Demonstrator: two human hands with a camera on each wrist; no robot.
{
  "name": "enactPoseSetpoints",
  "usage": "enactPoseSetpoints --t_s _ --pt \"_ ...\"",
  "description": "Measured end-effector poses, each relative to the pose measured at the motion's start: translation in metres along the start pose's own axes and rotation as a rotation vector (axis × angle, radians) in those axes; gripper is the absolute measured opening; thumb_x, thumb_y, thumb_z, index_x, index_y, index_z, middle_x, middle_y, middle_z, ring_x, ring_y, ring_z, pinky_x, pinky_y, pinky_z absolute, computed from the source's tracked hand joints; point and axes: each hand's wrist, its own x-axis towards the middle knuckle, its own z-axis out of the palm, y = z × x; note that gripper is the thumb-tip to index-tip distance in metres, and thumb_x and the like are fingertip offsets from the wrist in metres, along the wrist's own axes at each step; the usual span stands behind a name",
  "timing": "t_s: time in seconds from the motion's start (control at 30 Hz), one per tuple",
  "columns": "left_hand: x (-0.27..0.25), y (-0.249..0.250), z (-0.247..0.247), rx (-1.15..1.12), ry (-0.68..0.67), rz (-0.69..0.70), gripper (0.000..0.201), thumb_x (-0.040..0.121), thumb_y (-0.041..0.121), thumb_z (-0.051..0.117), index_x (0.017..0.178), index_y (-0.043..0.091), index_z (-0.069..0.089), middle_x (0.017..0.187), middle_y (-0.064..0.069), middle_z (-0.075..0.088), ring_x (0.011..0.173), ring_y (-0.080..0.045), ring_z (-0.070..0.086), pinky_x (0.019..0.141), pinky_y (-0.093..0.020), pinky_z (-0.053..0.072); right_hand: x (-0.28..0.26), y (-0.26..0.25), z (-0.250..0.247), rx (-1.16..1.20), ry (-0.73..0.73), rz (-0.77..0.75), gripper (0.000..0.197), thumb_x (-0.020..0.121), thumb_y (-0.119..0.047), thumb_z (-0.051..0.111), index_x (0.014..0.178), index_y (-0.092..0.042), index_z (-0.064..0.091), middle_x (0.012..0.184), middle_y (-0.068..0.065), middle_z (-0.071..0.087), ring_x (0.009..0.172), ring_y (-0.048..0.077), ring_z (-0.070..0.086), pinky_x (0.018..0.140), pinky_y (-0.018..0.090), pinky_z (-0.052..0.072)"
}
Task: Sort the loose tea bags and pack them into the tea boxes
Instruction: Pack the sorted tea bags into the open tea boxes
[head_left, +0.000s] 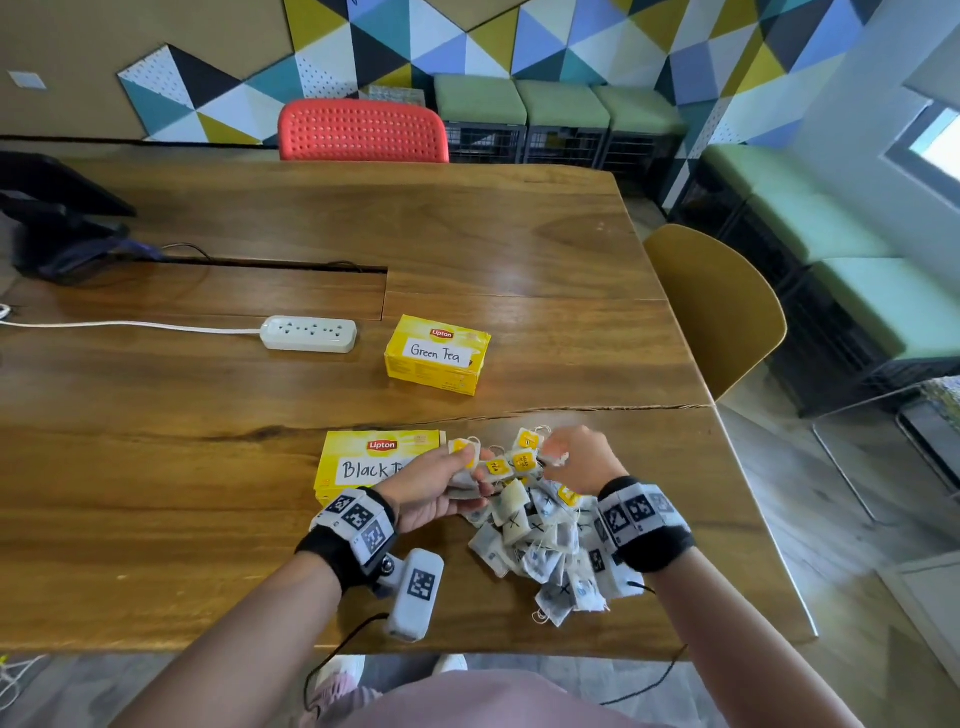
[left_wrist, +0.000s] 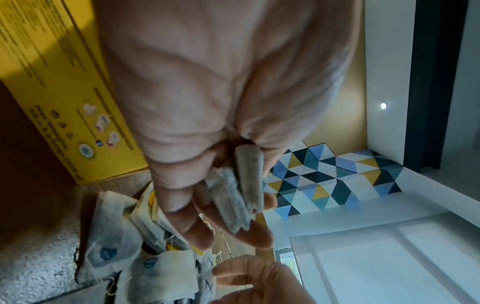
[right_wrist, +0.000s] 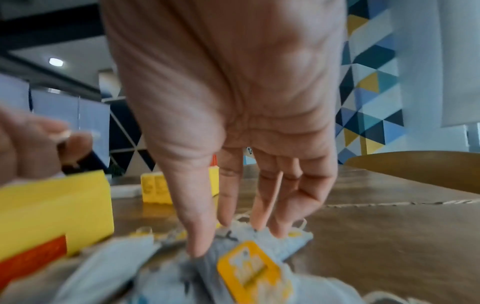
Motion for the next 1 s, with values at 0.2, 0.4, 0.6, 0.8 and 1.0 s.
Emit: enactPoseSetpoints --t_s 0.2,0.4,0.6,0.8,1.0 --pt "0.001 -0.001 0.002 0.048 -0.028 0.012 0.027 0.104 0.022 0.036 0.108 0.007 0.058 0.083 -0.004 0.064 0.09 -0.024 0.065 0.082 -0.034 0.052 0.001 0.022 0.029 -0.109 -0.011 0.122 0.036 0.082 -0.022 0.074 0.113 -0.01 0.061 0.118 0.008 0.061 0.108 0.023 0.057 0.081 0.025 0.045" --pt "0.004 0.001 0.006 0.031 -0.03 -0.005 0.024 0.103 0.021 0.04 0.109 0.007 0.058 0.076 -0.004 0.061 0.08 -0.021 0.062 0.091 -0.041 0.049 0.007 0.032 0.026 -0.008 0.02 0.16 0.017 0.078 -0.021 0.076 0.089 -0.013 0.067 0.086 -0.004 0.058 0.08 0.013 0.051 0.052 0.014 0.032" --pt "0.007 0.001 0.01 0.017 0.006 0.005 0.024 0.103 0.021 0.04 0.108 0.007 0.058 0.074 -0.003 0.059 0.076 -0.018 0.061 0.081 -0.035 0.052 0.0 0.05 0.03 0.175 -0.002 0.302 0.047 0.065 -0.018 0.086 0.103 -0.011 0.061 0.101 0.003 0.06 0.099 0.02 0.059 0.084 0.03 0.053" --pt "0.01 0.0 0.007 -0.004 0.009 -0.01 0.024 0.103 0.022 0.04 0.108 0.008 0.059 0.077 -0.003 0.057 0.072 -0.016 0.061 0.078 -0.035 0.053 -0.01 0.055 0.025 0.279 0.155 0.202 0.025 0.074 -0.021 0.081 0.064 -0.021 0.059 0.064 -0.007 0.058 0.069 0.014 0.056 0.056 0.014 0.042" --pt "0.015 0.006 0.012 0.078 0.093 0.02 0.026 0.103 0.026 0.038 0.102 0.01 0.06 0.084 -0.005 0.057 0.077 -0.015 0.06 0.072 -0.03 0.05 -0.022 0.033 -0.009 0.393 0.091 -0.158 0.014 0.082 -0.024 0.075 0.091 -0.014 0.074 0.082 -0.004 0.072 0.079 0.013 0.068 0.078 0.03 0.056"
